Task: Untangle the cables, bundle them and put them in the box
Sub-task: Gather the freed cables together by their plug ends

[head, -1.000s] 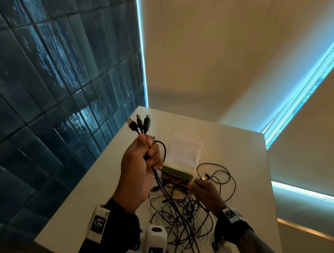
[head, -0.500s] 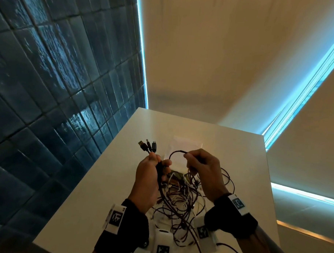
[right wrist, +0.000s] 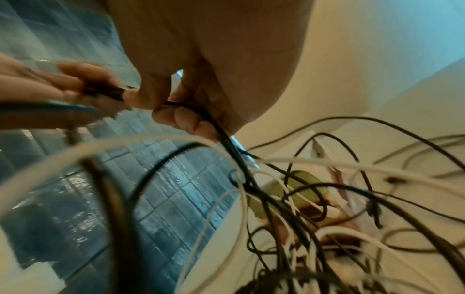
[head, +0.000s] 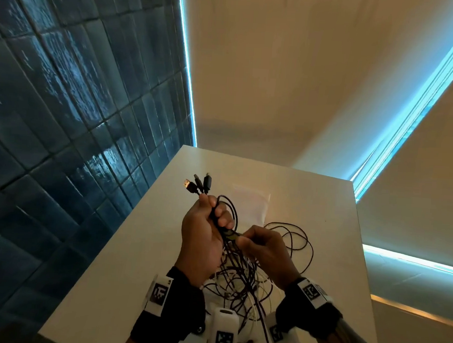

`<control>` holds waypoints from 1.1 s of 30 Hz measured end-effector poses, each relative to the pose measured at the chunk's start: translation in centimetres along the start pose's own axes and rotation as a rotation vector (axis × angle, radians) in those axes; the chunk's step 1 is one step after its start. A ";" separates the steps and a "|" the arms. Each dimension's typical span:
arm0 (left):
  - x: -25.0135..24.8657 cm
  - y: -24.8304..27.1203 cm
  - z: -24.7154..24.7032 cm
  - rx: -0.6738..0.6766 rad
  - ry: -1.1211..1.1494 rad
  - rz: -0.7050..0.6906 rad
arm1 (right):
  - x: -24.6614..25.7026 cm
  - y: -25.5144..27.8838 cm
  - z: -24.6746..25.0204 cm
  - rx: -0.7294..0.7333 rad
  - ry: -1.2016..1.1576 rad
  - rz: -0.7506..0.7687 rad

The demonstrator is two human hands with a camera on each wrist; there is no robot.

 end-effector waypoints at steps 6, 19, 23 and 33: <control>-3.4 0.1 -0.6 0.068 -0.041 -0.119 | -6.7 -0.7 4.5 -0.183 0.168 -0.122; -5.6 0.3 0.1 0.053 -0.194 -0.215 | -8.5 -2.7 6.1 -0.202 0.121 -0.269; -5.2 -0.8 2.4 -0.034 -0.305 -0.196 | -6.7 -3.1 6.3 -0.032 -0.147 -0.260; 0.6 -1.0 2.2 -0.043 -0.549 -0.017 | -1.9 -2.7 7.3 -0.256 -0.162 -0.113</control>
Point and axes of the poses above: each hand's wrist, its own y-axis away from the middle knuckle, its own z-axis out of the back of the hand, x = y × z, the point moved 9 cm from there along -y, towards the middle knuckle, and after that the axes turned 5 degrees about -z, right-handed, at the moved point
